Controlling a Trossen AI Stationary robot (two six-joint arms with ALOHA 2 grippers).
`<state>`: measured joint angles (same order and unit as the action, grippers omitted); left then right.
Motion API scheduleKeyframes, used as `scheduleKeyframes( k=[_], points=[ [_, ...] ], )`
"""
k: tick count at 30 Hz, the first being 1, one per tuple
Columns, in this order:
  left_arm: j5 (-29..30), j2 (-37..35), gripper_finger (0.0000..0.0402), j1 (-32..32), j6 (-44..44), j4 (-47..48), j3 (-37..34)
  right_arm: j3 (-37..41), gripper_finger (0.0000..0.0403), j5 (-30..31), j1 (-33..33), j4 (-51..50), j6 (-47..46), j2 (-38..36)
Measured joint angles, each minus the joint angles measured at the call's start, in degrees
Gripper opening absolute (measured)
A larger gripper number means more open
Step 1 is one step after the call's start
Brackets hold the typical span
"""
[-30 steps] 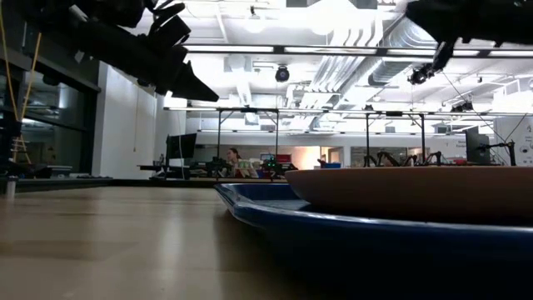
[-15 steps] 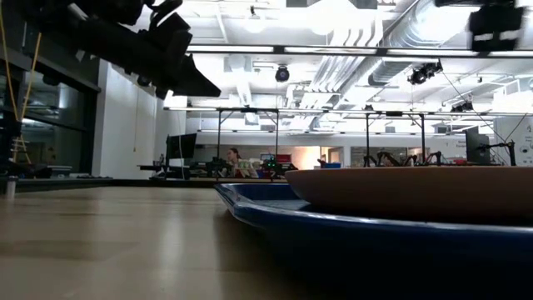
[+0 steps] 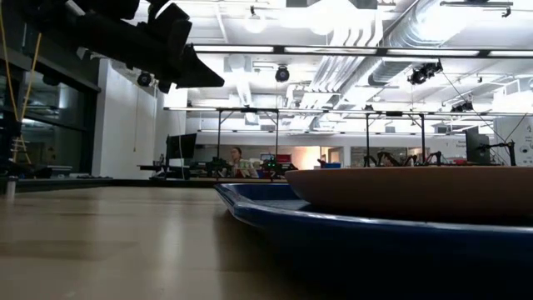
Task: Pick and place plate/cup/fork/spoon on tray
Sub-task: Put the blue glass on the blue table tray to the top right of the orange plate
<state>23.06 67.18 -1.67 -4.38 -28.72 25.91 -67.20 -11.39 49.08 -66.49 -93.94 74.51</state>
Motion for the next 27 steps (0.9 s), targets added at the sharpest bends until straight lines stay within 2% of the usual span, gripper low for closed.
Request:
scheduleKeyframes(
  k=[4,11,19,27],
  points=[
    [0.01,0.00,0.0001,0.00,0.02,-1.94,0.00,-1.85,0.0193,-2.48,4.82,-3.63,-3.83,6.11],
    [0.01,-0.02,0.0001,0.00,0.04,-2.80,0.00,-2.10,0.0193,-5.60,8.97,-1.45,-4.80,12.37],
    [0.01,0.00,0.0001,0.00,1.20,-4.77,0.00,-2.10,0.0193,-5.25,9.16,-3.52,-2.23,14.34],
    [0.01,0.00,0.0001,0.00,2.63,-4.94,0.00,-2.10,0.0193,-1.12,9.23,-1.79,4.23,15.37]
  ],
)
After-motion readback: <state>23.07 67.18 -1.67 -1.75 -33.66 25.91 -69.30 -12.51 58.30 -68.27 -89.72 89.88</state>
